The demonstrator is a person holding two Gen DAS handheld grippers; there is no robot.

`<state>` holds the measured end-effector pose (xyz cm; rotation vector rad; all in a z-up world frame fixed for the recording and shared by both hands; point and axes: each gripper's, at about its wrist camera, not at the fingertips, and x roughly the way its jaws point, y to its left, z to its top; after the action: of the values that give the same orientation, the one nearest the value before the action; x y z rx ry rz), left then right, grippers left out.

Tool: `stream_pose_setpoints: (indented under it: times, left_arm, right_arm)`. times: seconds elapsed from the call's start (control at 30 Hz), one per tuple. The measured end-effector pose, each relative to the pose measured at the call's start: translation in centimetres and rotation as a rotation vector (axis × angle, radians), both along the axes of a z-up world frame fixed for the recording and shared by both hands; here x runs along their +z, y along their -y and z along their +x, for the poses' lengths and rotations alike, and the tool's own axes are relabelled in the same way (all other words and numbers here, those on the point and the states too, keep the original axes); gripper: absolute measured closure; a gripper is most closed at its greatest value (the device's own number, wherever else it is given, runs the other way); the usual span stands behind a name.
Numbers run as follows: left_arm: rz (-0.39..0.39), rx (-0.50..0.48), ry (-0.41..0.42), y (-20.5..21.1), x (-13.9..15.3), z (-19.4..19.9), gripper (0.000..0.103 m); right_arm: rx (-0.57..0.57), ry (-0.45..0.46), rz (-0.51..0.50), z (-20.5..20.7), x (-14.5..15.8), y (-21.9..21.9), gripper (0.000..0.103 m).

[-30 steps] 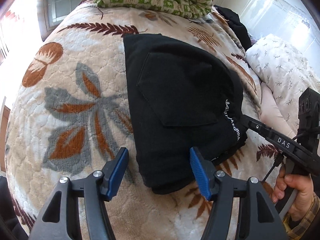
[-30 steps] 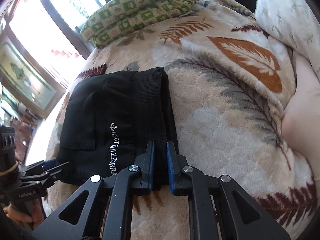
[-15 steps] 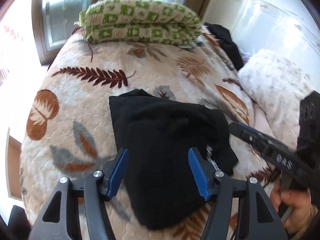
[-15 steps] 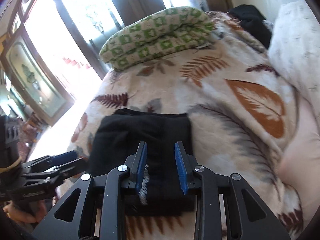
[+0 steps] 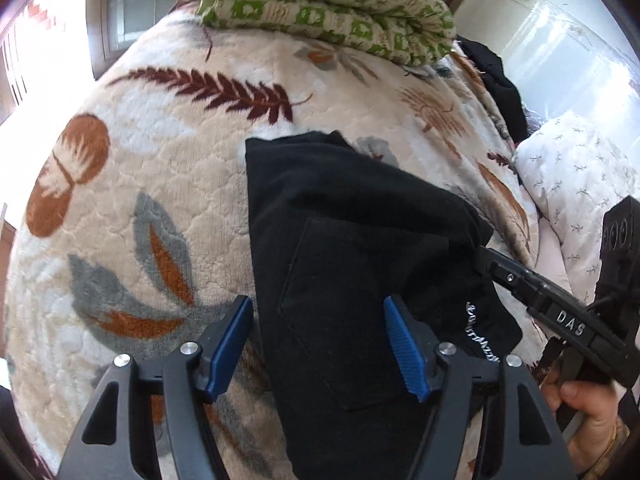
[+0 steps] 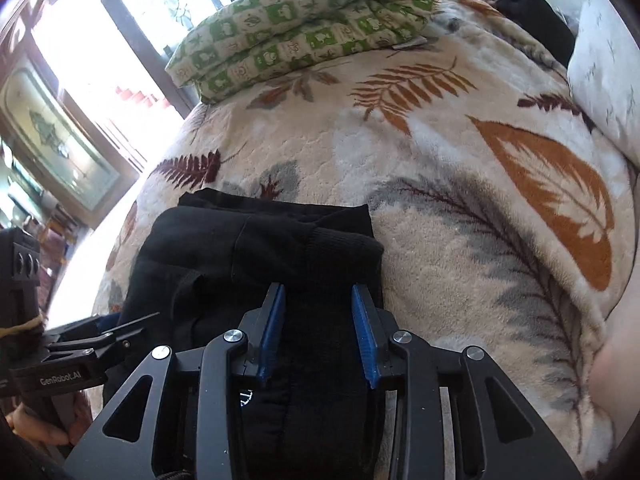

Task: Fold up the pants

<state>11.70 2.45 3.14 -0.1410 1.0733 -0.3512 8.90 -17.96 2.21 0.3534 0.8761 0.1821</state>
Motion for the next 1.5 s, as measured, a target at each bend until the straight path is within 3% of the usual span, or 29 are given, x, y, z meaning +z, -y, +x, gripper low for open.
stream_pose_setpoints:
  times: [0.17,0.27,0.4,0.57,0.8,1.03,1.23,1.37,1.5]
  left_arm:
    - [0.040,-0.045,0.086,-0.1,2.4,-2.5,0.036]
    - [0.036,-0.063,0.097,-0.3,2.7,-4.1,0.036]
    - [0.085,-0.065,0.060,-0.3,0.5,-4.8,0.035]
    - [0.019,-0.026,0.023,-1.2,-1.4,-4.9,0.033]
    - [0.044,-0.030,0.052,-1.0,-1.1,-5.5,0.033]
    - [0.072,-0.033,0.066,-0.7,-0.9,-5.8,0.033]
    - [0.082,-0.028,0.073,-0.5,-0.5,-5.9,0.033]
    - [0.089,-0.026,0.084,-0.3,0.2,-6.4,0.034]
    - [0.111,-0.035,0.099,0.0,0.5,-6.8,0.034]
  right_arm:
    - [0.010,0.050,0.004,-3.3,2.2,0.0,0.068]
    - [0.037,0.052,0.014,-5.5,2.3,-0.8,0.068]
    - [0.065,0.002,-0.036,-6.5,0.3,-2.4,0.068]
    - [0.113,0.035,-0.163,-6.8,-1.0,-3.6,0.069]
    - [0.061,0.059,-0.087,-8.4,0.1,-2.5,0.068]
    - [0.096,0.053,-0.143,-8.5,-1.2,-3.2,0.066]
    - [0.077,0.057,-0.090,-9.0,0.0,-2.9,0.061]
    - [0.075,0.078,-0.097,-9.5,0.8,-3.1,0.052]
    - [0.073,0.079,-0.131,-9.5,0.6,-3.3,0.050]
